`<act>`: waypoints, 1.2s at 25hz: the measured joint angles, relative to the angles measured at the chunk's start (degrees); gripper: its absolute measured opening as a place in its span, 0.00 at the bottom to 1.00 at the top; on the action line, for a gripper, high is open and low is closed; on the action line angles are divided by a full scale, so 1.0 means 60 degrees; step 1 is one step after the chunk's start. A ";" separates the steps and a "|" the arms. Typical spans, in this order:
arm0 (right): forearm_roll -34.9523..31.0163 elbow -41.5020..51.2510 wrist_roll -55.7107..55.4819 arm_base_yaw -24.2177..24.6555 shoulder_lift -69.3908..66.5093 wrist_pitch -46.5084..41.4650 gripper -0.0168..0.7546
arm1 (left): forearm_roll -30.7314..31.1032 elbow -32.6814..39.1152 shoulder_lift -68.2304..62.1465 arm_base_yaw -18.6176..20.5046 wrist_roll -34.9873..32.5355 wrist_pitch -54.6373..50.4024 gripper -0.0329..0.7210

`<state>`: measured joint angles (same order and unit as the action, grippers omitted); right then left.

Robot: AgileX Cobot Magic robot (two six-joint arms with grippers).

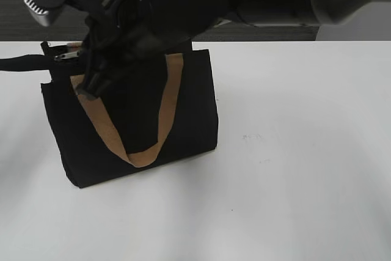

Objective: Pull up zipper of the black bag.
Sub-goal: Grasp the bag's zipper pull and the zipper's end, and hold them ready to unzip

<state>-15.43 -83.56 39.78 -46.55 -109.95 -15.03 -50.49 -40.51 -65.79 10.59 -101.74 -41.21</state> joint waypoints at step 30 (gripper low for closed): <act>-0.0002 0.0000 0.0010 0.2376 0.0471 -0.1513 0.02 | 0.0050 0.0000 0.0000 -0.0007 0.0036 0.0171 0.08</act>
<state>-15.44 -83.56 39.84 -32.29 -107.13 -24.11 -50.19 -40.51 -65.79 10.55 -101.52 -40.18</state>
